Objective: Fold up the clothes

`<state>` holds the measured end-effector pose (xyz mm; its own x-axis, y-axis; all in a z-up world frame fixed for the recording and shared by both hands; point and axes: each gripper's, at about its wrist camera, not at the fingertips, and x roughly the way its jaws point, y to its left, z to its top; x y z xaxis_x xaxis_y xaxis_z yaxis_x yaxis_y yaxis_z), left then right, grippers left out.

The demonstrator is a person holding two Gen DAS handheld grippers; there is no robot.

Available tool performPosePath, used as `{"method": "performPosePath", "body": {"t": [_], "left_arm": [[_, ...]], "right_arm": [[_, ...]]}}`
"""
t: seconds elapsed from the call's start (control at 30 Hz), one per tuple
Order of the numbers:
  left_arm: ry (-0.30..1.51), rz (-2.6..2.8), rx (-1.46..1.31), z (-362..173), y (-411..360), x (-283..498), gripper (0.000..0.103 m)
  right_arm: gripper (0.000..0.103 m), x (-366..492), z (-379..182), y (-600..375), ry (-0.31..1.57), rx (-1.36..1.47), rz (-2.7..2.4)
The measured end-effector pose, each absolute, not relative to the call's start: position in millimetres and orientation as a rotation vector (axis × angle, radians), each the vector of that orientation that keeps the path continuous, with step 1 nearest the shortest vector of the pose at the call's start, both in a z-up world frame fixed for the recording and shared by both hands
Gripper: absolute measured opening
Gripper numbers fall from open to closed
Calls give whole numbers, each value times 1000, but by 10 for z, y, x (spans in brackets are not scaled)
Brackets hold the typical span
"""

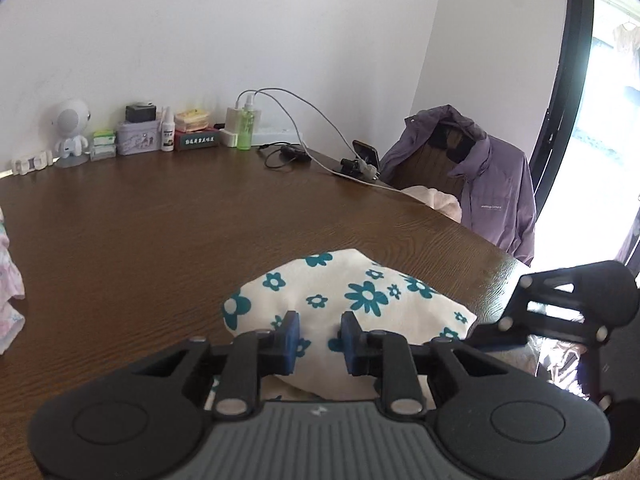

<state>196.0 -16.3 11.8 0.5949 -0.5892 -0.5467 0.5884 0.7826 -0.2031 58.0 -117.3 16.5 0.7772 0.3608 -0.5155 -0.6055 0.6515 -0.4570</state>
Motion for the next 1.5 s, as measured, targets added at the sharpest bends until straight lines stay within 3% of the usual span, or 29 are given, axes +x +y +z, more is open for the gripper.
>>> {"method": "performPosePath", "body": {"t": [0.2,0.3,0.43,0.6,0.67,0.73,0.77,0.87,0.9,0.97,1.0,1.03,1.13,1.5], "left_arm": [[629,-682,12,45,-99,1860,21],[620,-677,46,57,-123,1822,22],[573,-700,84,162,-146,1718,30],[583,-707,184,138,-281,1681,30],[602,-706,182,98,-289,1713,31],[609,-710,161,82,-262,1727,31],[611,-709,157,80,-256,1726,31],[613,-703,160,74,-257,1708,31],[613,-702,164,72,-260,1701,31],[616,-700,171,72,-270,1698,31],[617,-698,172,70,-271,1698,31],[619,-695,172,63,-270,1698,31],[623,-691,170,34,-263,1697,31],[604,-698,172,75,-259,1644,31]], "right_arm": [[41,877,470,-1783,508,-107,590],[32,1114,277,-1898,567,-110,557],[31,1105,65,-1919,574,-149,533],[32,849,265,-2061,516,-149,561],[38,729,279,-2008,521,-295,566],[59,639,219,-1924,502,-473,565],[64,604,186,-1878,492,-558,567],[69,644,49,-1721,479,-765,609],[67,691,10,-1687,485,-811,610],[46,805,-32,-1671,511,-864,626],[26,868,-19,-1691,536,-863,638],[15,921,17,-1717,553,-853,653],[9,985,111,-1757,554,-833,660],[9,914,99,-1681,455,-914,637]]}}
